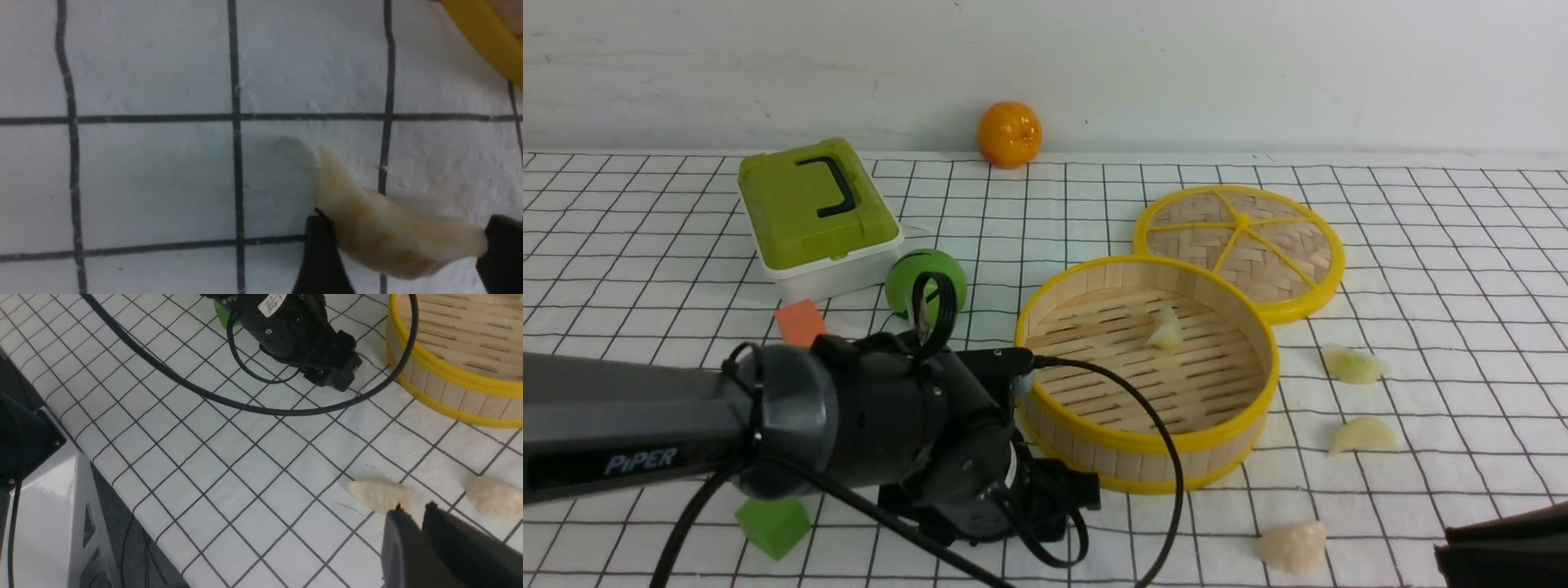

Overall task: Put the dumplings into the steamer on the table with the white tablecloth.
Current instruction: 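Reach for and grasp a dumpling on the table with the left gripper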

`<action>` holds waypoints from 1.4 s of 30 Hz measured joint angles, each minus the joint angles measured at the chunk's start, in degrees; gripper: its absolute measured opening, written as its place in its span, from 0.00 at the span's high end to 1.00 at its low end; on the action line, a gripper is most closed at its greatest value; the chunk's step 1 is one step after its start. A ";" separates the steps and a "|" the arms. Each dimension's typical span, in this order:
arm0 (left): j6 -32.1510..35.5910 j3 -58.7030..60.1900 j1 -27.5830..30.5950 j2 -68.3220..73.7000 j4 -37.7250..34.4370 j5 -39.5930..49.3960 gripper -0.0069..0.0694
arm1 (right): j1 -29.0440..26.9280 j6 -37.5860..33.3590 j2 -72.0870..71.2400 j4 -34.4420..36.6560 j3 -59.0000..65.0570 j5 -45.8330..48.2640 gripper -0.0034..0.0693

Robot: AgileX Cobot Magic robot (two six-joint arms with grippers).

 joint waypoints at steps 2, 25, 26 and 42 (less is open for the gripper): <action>-0.53 0.00 0.00 0.05 0.93 -0.43 0.38 | 0.00 0.00 0.00 0.00 0.00 0.00 0.85; 21.55 -17.77 0.00 -7.37 -0.04 17.31 0.93 | 2.24 0.00 0.00 -0.43 0.00 -0.04 0.82; 22.19 -19.89 0.00 -6.87 -0.11 18.11 0.93 | 2.24 0.00 0.00 -0.43 0.00 -0.04 0.82; 4.19 -12.19 0.00 -6.53 7.34 24.09 0.93 | 2.24 -0.19 0.00 -0.88 0.00 0.01 0.81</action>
